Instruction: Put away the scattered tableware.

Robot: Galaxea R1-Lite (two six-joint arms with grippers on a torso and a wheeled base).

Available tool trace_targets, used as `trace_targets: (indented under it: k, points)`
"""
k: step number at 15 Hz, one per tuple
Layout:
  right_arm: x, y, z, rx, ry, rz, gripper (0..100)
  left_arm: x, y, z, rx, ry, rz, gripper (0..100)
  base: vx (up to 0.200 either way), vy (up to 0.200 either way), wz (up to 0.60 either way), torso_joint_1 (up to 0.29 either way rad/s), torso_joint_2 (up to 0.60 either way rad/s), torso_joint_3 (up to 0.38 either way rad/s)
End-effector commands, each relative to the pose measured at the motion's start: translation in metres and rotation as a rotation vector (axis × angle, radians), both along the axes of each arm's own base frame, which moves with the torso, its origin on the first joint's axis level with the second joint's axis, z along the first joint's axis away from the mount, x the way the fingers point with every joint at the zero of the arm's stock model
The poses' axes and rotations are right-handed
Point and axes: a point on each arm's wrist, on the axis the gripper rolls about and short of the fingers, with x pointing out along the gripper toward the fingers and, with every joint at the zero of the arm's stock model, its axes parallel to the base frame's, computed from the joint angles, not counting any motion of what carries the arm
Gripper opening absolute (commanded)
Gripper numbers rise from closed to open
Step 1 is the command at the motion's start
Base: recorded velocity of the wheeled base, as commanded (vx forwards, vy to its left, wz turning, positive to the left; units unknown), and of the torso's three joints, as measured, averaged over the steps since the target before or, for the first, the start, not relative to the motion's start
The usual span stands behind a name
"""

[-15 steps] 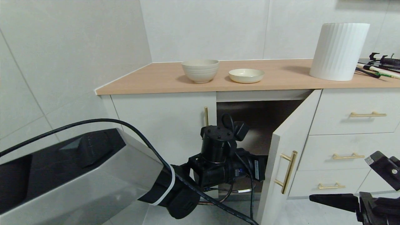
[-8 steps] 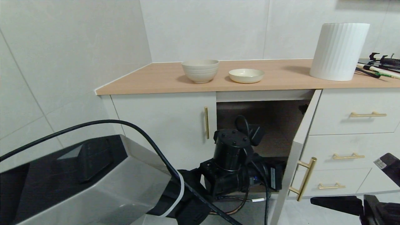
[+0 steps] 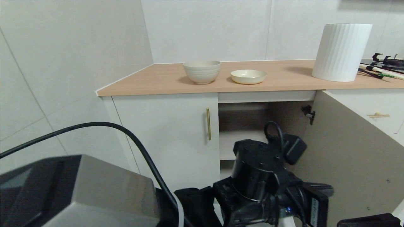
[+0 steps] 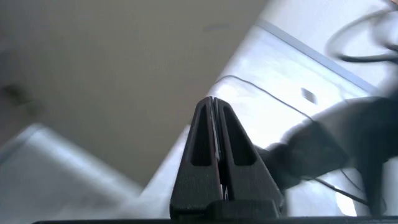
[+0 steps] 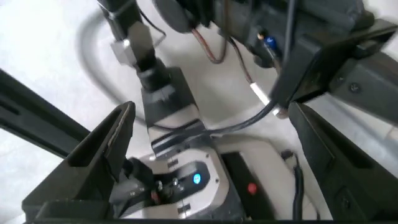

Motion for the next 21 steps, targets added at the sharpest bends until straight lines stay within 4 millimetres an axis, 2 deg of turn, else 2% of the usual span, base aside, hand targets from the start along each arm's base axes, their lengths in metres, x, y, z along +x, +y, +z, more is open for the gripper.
trace_targets:
  k: [1, 2, 3, 4, 5, 7, 9, 10, 12, 13, 14, 16, 18, 19, 21]
  points:
    - [0.004, 0.002, 0.001, -0.008, 0.006, -0.025, 100, 0.018, 0.038, 0.01, 0.006, 0.0, 0.11, 0, 0.0, 0.0, 0.0, 0.0, 0.0, 0.0]
    - [0.006, 0.003, 0.001, -0.015, 0.012, -0.04, 100, 0.02, 0.045, 0.011, 0.008, 0.0, 0.132, 0, 0.0, 0.0, 0.0, 0.0, 0.0, 0.0]
    - [0.022, 0.01, -0.002, -0.061, 0.041, -0.136, 100, 0.027, 0.076, 0.014, 0.031, 0.007, 0.22, 0, 0.0, 0.0, 0.0, 0.0, 0.0, 0.0]
    - [0.029, 0.013, 0.0, -0.075, 0.045, -0.184, 100, 0.03, 0.091, 0.015, 0.039, 0.004, 0.258, 0, 0.0, 0.0, 0.0, 0.0, 0.0, 0.0]
    - [0.043, 0.021, 0.004, -0.099, 0.054, -0.236, 100, 0.03, 0.123, 0.021, 0.061, -0.022, 0.347, 0, 0.0, 0.0, 0.0, 0.0, 0.0, 0.0]
    - [0.062, 0.035, 0.012, -0.109, 0.062, -0.24, 100, 0.026, 0.167, 0.034, 0.072, -0.071, 0.494, 0, 0.0, 0.0, 0.0, 0.0, 0.0, 0.0]
    - [0.078, 0.046, 0.017, -0.117, 0.068, -0.25, 100, 0.015, 0.191, 0.041, 0.063, -0.08, 0.545, 0, 0.0, 0.0, 0.0, 0.0, 0.0, 0.0]
    - [0.091, 0.055, 0.021, -0.124, 0.064, -0.278, 100, 0.003, 0.213, 0.044, 0.057, -0.085, 0.586, 0, 0.0, 0.0, 0.0, 0.0, 0.0, 0.0]
    - [0.113, 0.056, 0.035, -0.101, 0.042, -0.329, 100, -0.007, 0.236, 0.046, 0.054, -0.089, 0.644, 0, 0.0, 0.0, 0.0, 0.0, 0.0, 0.0]
    - [0.114, 0.057, 0.035, -0.101, 0.042, -0.331, 100, -0.007, 0.237, 0.045, 0.055, -0.088, 0.647, 0, 0.0, 0.0, 0.0, 0.0, 0.0, 0.0]
    - [0.135, 0.062, 0.04, -0.107, 0.05, -0.359, 100, -0.009, 0.257, 0.05, 0.072, -0.074, 0.721, 100, 0.0, 0.0, 0.0, 0.0, 0.0, 0.0]
    - [0.147, 0.058, 0.04, -0.139, 0.091, -0.396, 100, -0.009, 0.277, 0.064, 0.074, -0.081, 0.804, 100, 0.0, 0.0, 0.0, 0.0, 0.0, 0.0]
    - [0.142, 0.05, 0.048, -0.188, 0.131, -0.453, 100, -0.008, 0.296, 0.083, 0.15, -0.134, 0.868, 100, 0.0, 0.0, 0.0, 0.0, 0.0, 0.0]
    - [0.14, 0.048, 0.052, -0.211, 0.131, -0.512, 100, -0.006, 0.301, 0.093, 0.162, -0.136, 0.882, 100, 0.0, 0.0, 0.0, 0.0, 0.0, 0.0]
    - [0.14, 0.046, 0.05, -0.243, 0.115, -0.617, 100, -0.006, 0.302, 0.097, 0.161, -0.125, 0.852, 100, 0.0, 0.0, 0.0, 0.0, 0.0, 0.0]
